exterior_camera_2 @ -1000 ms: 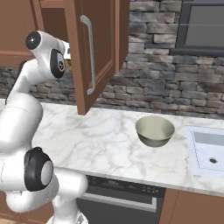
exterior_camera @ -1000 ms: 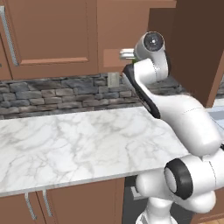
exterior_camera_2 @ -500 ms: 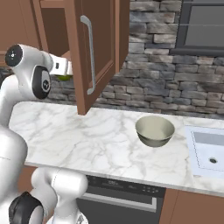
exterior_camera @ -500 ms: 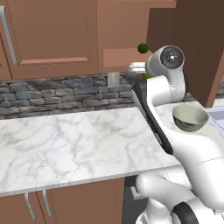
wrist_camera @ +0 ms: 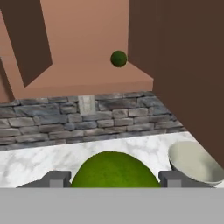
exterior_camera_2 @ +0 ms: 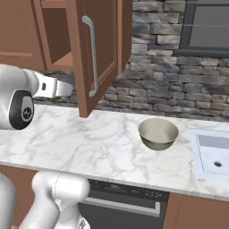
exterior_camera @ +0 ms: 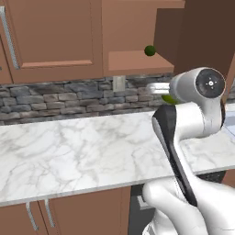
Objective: Pick the limes from the cabinet and place them in one bowl. Pick the mushroom from the sink and place it in the other bowl.
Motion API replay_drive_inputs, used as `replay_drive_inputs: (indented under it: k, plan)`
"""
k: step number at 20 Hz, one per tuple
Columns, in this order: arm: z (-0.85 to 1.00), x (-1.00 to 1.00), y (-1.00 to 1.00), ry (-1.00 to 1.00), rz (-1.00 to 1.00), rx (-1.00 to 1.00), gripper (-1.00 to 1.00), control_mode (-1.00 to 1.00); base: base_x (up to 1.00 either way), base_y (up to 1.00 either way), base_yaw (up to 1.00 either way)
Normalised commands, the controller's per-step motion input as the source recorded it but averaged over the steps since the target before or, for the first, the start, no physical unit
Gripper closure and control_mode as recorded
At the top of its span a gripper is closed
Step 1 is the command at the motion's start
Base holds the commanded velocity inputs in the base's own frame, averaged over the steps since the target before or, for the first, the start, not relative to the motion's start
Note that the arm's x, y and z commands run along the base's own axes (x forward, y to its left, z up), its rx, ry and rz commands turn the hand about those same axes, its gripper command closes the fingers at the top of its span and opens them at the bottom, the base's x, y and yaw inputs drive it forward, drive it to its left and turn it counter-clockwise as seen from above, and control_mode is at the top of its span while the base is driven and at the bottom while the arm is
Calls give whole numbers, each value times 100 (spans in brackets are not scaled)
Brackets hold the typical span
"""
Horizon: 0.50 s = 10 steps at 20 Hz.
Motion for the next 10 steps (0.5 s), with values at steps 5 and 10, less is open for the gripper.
replay_drive_inputs:
  k: [5,10]
  plan:
    - [0,-100,0,9,2,2,100,-100,0,0,0]
    - [0,-100,0,17,1,2,100,-100,0,0,0]
